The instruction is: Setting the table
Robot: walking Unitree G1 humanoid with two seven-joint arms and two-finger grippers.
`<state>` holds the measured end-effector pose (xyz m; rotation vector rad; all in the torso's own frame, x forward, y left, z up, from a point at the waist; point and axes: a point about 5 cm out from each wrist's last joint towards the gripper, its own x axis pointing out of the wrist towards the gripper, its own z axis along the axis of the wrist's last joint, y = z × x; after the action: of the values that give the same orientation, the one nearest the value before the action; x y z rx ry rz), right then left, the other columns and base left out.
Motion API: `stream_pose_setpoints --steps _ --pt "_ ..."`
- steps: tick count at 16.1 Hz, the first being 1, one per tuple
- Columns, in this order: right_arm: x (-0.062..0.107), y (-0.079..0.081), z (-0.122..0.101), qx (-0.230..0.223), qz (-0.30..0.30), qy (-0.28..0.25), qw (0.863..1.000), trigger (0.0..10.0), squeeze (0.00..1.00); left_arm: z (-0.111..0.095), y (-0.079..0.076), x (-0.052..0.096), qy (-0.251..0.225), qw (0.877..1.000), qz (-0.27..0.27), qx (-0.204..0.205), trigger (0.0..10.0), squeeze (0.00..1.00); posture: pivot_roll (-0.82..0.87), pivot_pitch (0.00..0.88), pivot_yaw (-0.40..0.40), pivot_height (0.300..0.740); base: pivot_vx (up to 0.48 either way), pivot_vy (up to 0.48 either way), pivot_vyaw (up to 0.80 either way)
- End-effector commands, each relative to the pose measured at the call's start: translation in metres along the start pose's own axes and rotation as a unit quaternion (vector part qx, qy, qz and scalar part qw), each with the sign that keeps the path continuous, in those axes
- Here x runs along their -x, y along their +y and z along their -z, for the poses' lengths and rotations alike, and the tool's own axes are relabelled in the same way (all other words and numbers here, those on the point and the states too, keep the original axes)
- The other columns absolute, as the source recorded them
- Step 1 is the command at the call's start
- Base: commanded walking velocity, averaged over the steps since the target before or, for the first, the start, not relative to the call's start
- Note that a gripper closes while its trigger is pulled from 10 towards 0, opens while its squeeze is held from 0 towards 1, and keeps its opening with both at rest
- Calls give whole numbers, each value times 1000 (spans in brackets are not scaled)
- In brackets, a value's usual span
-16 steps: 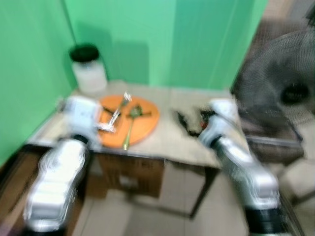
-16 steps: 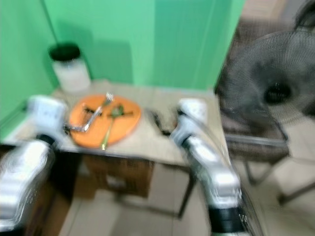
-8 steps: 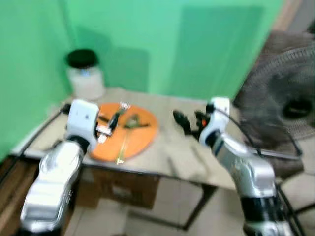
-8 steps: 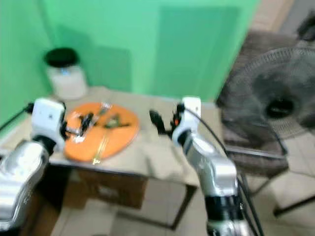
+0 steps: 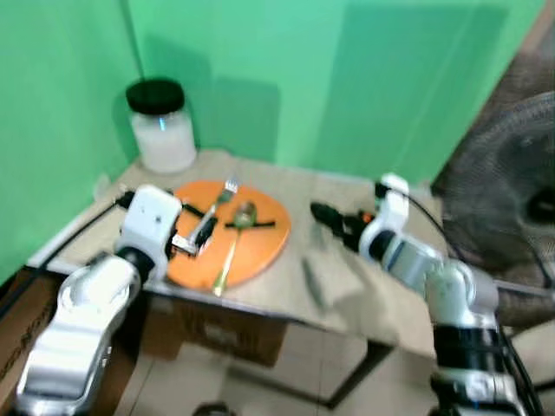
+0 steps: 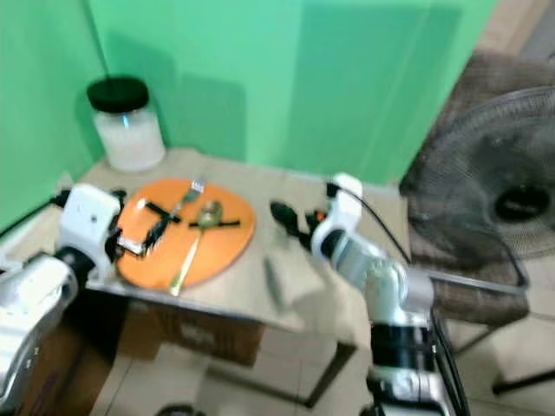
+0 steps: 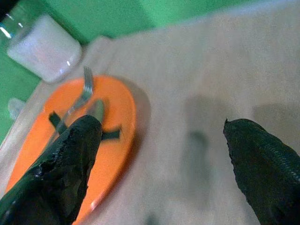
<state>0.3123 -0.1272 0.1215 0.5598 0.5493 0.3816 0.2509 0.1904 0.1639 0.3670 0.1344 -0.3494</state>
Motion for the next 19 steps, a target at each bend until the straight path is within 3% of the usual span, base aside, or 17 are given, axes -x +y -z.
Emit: stream_pose_setpoints --steps 1,3,4,5,10,15,16,19 --pt "-4 1 -5 -15 -12 10 1000 10000 0 4 -1 2 8 1000 16 -7 10000 573 193 0 -81 740 0 0 0" --pt "-15 6 -7 -46 -23 25 998 10000 0 5 -1 6 19 999 45 -11 10000 416 200 0 -81 740 0 0 0" --pt "-22 9 -8 -59 -25 37 997 10000 0 5 2 8 23 998 57 -12 10000 125 196 0 -79 740 0 0 0" --pt "-27 13 -11 -58 -26 45 997 10000 0 5 8 8 24 998 59 -14 10000 0 181 0 -68 740 0 0 0" --pt "-45 34 -25 -61 -38 86 994 10000 0 1 30 12 23 996 89 8 10000 0 168 0 -87 740 0 0 0" --pt "-52 46 -17 -73 -48 132 987 10000 0 6 25 27 44 986 163 13 10000 0 163 0 -86 740 0 0 0" --pt "-55 49 -9 -64 -44 150 986 10000 0 9 24 32 61 981 182 -2 10000 0 160 0 -83 740 0 0 0" --pt "-59 54 1 -83 -52 164 982 10000 0 9 26 35 70 980 185 -6 10000 0 178 0 -82 740 0 0 0"
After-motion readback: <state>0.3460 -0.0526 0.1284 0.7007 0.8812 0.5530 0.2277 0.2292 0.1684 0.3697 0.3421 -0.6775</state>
